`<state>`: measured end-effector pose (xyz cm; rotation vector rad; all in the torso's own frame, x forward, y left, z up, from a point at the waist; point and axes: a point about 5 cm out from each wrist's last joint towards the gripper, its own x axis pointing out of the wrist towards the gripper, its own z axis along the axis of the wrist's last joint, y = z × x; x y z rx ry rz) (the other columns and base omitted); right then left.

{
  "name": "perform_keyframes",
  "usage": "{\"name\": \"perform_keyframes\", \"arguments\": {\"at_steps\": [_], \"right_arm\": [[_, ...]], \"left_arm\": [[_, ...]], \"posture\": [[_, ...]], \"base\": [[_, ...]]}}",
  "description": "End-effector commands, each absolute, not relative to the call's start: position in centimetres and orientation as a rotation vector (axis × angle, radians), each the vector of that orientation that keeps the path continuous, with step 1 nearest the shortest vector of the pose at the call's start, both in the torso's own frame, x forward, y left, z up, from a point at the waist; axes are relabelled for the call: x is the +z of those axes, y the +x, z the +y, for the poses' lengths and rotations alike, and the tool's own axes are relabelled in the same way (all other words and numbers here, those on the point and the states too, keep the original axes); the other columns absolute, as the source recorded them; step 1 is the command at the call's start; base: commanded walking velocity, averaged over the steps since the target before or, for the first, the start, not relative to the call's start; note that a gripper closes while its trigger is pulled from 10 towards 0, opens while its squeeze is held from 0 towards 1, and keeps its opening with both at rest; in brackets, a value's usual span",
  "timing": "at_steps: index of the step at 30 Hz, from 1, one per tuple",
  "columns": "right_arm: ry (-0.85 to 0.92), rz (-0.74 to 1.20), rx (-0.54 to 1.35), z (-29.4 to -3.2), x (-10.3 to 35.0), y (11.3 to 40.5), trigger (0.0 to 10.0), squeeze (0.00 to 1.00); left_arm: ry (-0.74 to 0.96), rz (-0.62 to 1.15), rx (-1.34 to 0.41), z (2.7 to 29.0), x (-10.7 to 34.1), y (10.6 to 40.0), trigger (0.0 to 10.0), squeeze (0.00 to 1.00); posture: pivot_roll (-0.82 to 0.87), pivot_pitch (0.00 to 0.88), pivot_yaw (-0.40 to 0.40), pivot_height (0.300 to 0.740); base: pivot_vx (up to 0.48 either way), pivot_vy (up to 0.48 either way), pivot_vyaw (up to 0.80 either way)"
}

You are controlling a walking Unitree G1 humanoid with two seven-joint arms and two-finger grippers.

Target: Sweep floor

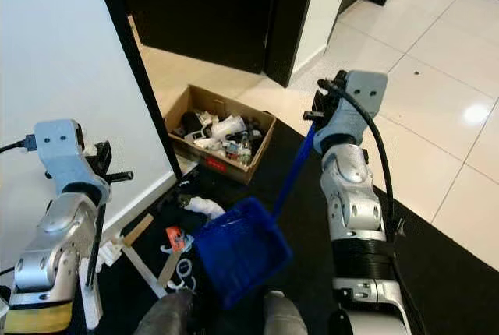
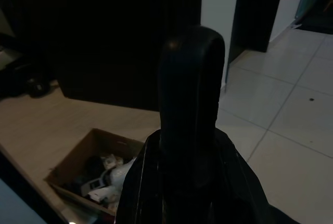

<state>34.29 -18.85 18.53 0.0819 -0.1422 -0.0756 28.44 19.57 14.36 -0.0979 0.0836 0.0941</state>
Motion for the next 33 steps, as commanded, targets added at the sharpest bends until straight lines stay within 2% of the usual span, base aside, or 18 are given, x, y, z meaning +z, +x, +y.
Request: {"name": "perform_keyframes", "arguments": {"at_steps": [1,7,14,33], "right_arm": [[0.091,-0.182,-0.077,-19.2,19.2,34.5,10.0,0.0],[0.049,-0.176,-0.123,-20.9,18.8,34.5,10.0,0.0],[0.045,-0.181,-0.124,-21.0,18.7,34.4,10.0,0.0],[0.026,-0.173,-0.108,-20.3,17.9,35.0,10.0,0.0]], "left_arm": [[-0.056,0.061,0.084,20.1,14.9,28.9,10.0,0.0],[-0.032,0.071,0.073,19.5,14.6,29.7,10.0,0.0],[-0.044,0.088,0.069,19.1,14.1,29.7,10.0,0.0],[-0.039,0.074,0.117,20.4,13.5,29.6,10.0,0.0]], "posture": [[0.06,0.194,0.023,0.74],[0.04,0.196,0.021,0.74],[0.04,0.199,0.019,0.74],[0.05,0.221,0.023,0.74]], "base": [[0.0,0.0,0.0],[0.041,-0.156,0.0],[0.279,-0.386,0.0],[0.013,0.0,0.0]]}}
